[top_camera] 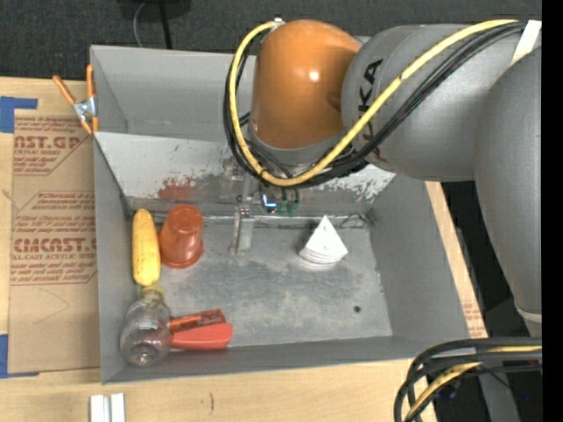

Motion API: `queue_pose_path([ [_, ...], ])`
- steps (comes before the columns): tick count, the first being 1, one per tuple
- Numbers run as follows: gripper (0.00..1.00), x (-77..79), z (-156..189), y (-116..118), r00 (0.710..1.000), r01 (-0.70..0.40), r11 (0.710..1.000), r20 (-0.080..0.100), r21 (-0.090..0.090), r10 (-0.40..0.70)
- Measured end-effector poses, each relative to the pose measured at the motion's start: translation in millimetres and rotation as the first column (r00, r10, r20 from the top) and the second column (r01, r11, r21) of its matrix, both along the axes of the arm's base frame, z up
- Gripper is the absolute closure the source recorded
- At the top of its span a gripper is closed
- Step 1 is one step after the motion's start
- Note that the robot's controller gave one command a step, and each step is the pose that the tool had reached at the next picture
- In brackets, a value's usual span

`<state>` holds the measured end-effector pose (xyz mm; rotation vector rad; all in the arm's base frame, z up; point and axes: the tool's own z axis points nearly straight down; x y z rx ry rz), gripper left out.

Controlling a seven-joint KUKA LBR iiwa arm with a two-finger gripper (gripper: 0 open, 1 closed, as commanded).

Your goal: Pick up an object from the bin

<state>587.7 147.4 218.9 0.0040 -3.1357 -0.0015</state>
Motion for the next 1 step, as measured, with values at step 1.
queue_pose_path([
  [1,0.00,1.5,5.2,-0.8,1.000,0.002,1.000,0.008,0.001,-0.002],
])
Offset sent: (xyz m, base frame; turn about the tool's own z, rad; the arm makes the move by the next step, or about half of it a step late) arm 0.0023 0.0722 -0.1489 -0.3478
